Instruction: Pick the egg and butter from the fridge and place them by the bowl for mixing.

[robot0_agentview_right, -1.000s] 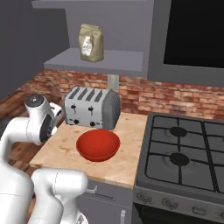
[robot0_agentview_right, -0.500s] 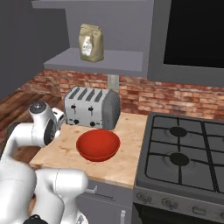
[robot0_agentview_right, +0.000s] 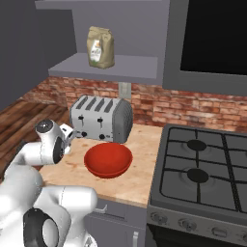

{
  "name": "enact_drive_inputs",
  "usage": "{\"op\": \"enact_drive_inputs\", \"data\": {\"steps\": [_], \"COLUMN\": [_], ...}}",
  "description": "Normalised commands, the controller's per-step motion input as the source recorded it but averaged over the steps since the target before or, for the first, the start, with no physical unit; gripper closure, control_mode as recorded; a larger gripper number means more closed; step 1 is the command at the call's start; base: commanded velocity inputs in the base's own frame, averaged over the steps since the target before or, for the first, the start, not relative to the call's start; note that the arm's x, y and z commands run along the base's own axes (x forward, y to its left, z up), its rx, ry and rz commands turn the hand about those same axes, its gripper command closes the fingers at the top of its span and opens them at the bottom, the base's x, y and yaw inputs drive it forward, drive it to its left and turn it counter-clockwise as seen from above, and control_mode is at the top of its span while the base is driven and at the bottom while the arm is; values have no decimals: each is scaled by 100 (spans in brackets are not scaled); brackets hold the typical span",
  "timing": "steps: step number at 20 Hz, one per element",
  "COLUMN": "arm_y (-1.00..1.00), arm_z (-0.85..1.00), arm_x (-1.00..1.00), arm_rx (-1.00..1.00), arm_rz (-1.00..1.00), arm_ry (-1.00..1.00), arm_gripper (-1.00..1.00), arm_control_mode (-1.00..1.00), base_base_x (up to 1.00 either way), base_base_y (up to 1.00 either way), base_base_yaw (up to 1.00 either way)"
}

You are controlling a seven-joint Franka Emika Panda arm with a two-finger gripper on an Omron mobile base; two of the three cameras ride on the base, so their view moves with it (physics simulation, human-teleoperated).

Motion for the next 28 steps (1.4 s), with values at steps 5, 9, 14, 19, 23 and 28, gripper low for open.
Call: {"op": "enact_drive_inputs", "data": {"steps": [5,9,14,19,23,28], "arm_y": [0,0,3,0,0,2], "arm_z": [-24,-23,-20,-22,-21,-17], "arm_x": [39,32,33,24,19,17], "arm_rx": [0,0,0,0,0,0], "arm_rz": [-4,-2,-1,0,-1,-3], "arm_ry": [0,0,0,0,1,1], "arm_gripper": [100,100,100,100,100,100], "arm_control_mode": [-100,-100,-100,-100,-100,-100], "base_base_x": [0,0,0,0,0,0], "base_base_y": [0,0,0,0,0,0], "base_base_yaw": [0,0,0,0,0,0]}}
